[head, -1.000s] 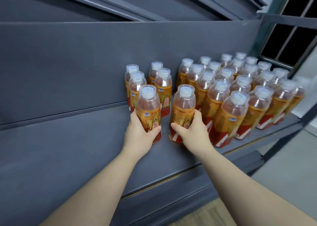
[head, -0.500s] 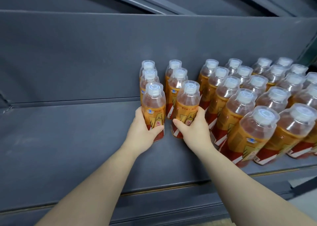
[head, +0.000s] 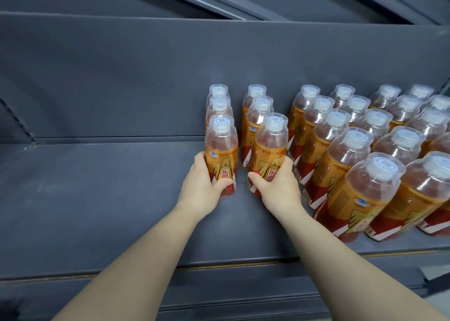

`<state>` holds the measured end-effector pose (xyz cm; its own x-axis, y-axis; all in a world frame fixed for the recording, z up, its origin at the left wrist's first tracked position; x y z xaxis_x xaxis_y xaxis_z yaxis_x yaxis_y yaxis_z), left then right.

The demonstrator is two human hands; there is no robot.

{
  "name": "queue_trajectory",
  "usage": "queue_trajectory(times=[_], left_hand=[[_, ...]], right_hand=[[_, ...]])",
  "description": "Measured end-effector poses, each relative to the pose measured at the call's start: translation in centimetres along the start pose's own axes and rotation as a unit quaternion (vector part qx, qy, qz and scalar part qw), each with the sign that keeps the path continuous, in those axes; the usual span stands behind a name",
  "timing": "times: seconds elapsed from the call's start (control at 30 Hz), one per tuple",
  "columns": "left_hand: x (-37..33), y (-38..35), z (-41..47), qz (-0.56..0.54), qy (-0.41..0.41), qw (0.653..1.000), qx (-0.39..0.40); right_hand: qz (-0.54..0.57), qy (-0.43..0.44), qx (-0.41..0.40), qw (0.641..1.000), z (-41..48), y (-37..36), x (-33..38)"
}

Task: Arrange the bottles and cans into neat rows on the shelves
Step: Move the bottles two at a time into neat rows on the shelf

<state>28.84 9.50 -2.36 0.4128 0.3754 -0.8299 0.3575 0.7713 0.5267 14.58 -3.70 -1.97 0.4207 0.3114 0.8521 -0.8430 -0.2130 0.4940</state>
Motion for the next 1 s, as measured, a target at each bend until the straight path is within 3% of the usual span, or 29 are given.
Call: queue_trajectory(times=[1.0], left_hand=[[0.5, -0.9, 1.6, -0.005, 0.002, 0.999, 0.038]], right_hand=[[-0.006, -0.011, 0.028, 1.0, 1.1, -1.0, 0.5]])
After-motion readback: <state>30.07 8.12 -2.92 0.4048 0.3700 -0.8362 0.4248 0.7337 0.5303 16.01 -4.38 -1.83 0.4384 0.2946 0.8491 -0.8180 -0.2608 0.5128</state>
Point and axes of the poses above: each hand's wrist, its own z-axis towards the middle knuckle, its own y-axis out of the back of the hand, x = y × z, the point moved 6 cm from there along z, towards the middle knuckle, and after that the axes turned 10 degrees about -x, right-handed, at the moved point
